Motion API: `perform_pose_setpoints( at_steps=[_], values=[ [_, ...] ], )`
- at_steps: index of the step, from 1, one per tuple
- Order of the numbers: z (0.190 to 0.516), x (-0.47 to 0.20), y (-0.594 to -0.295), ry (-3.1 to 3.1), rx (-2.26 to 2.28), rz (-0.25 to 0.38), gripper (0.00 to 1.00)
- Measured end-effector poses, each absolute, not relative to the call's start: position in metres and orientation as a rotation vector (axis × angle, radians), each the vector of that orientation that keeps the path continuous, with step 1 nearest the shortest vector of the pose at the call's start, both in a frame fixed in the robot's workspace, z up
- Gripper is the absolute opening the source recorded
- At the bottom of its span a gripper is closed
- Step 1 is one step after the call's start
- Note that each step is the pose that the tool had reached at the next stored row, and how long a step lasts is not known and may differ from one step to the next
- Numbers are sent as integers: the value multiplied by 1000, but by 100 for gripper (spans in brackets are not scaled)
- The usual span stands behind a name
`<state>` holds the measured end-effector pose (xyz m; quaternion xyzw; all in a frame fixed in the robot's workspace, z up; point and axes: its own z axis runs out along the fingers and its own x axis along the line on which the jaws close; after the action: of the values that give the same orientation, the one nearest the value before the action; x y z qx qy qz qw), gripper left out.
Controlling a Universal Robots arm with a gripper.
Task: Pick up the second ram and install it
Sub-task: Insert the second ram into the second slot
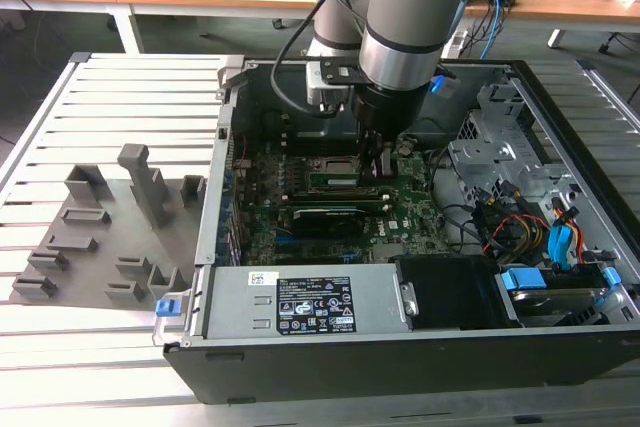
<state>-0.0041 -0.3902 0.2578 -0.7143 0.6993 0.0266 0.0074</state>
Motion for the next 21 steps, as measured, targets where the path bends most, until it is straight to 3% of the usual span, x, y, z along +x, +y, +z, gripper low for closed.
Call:
perform_pose_setpoints(
  at_steps=[21],
  values=[
    [235, -27, -389, 2157, -2241, 105, 14]
  ],
)
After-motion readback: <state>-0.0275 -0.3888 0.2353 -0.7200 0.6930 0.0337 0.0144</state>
